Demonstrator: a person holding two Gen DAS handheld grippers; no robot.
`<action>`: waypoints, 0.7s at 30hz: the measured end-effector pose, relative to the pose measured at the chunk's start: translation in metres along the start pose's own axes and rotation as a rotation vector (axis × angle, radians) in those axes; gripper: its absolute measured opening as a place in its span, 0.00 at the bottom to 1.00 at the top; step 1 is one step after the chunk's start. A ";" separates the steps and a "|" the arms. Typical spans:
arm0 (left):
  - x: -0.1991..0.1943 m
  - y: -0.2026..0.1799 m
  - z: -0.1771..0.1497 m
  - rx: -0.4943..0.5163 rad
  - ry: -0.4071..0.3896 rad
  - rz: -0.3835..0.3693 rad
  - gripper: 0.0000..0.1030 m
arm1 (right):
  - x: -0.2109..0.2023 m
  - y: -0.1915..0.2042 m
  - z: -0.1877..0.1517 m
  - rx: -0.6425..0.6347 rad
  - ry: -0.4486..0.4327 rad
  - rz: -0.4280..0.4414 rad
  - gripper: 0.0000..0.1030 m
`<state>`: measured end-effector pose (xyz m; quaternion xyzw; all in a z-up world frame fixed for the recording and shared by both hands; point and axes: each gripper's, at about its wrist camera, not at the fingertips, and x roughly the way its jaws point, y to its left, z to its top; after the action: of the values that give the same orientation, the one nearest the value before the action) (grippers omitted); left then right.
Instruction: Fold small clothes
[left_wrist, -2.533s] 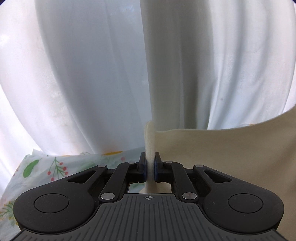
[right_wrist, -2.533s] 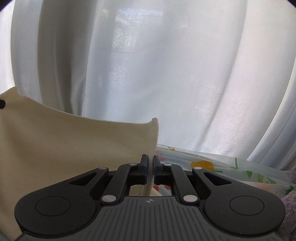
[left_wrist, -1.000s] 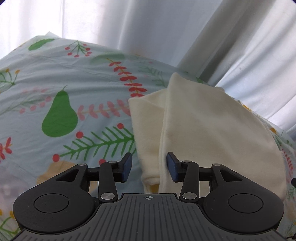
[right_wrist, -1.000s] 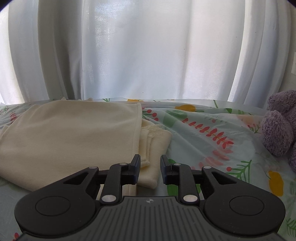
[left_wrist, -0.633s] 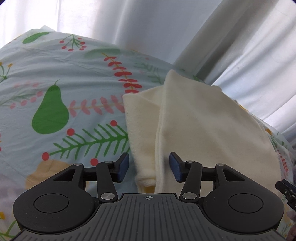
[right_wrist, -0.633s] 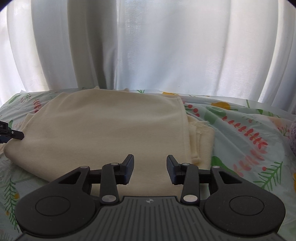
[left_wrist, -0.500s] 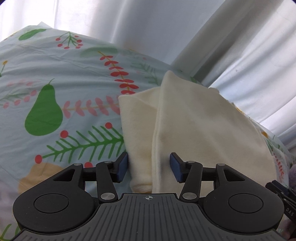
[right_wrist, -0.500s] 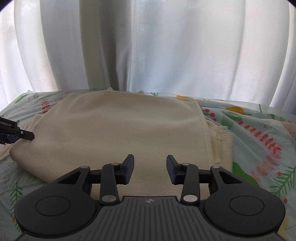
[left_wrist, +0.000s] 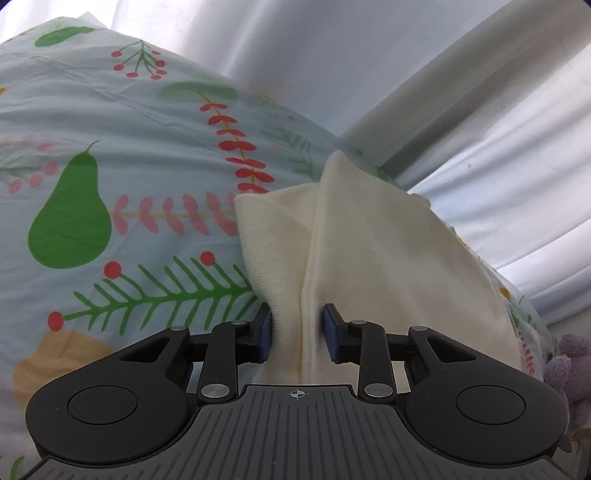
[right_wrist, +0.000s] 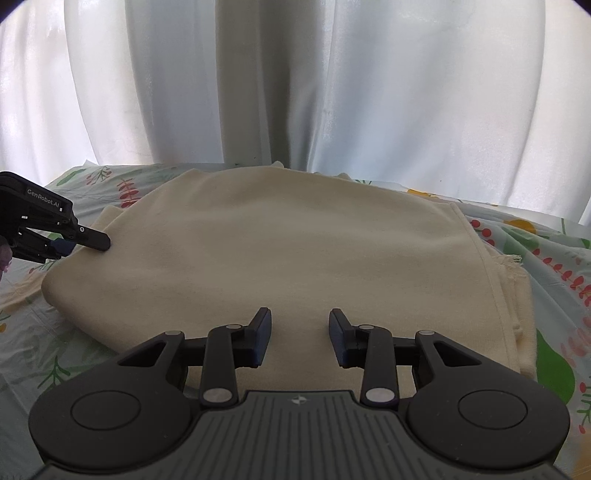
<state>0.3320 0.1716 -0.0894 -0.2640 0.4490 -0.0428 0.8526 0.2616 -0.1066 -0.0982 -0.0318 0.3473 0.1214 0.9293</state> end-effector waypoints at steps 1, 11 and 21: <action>0.001 0.000 0.000 0.000 0.001 -0.006 0.31 | 0.000 0.001 -0.001 0.003 0.003 0.000 0.33; -0.005 -0.006 0.004 -0.012 -0.030 -0.048 0.16 | -0.003 0.012 -0.004 -0.064 0.004 0.005 0.28; -0.027 -0.104 -0.007 0.176 -0.076 -0.178 0.16 | -0.036 -0.042 -0.002 0.120 -0.085 -0.105 0.28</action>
<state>0.3277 0.0879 -0.0218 -0.2281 0.3856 -0.1473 0.8818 0.2445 -0.1543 -0.0775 0.0109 0.3121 0.0527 0.9485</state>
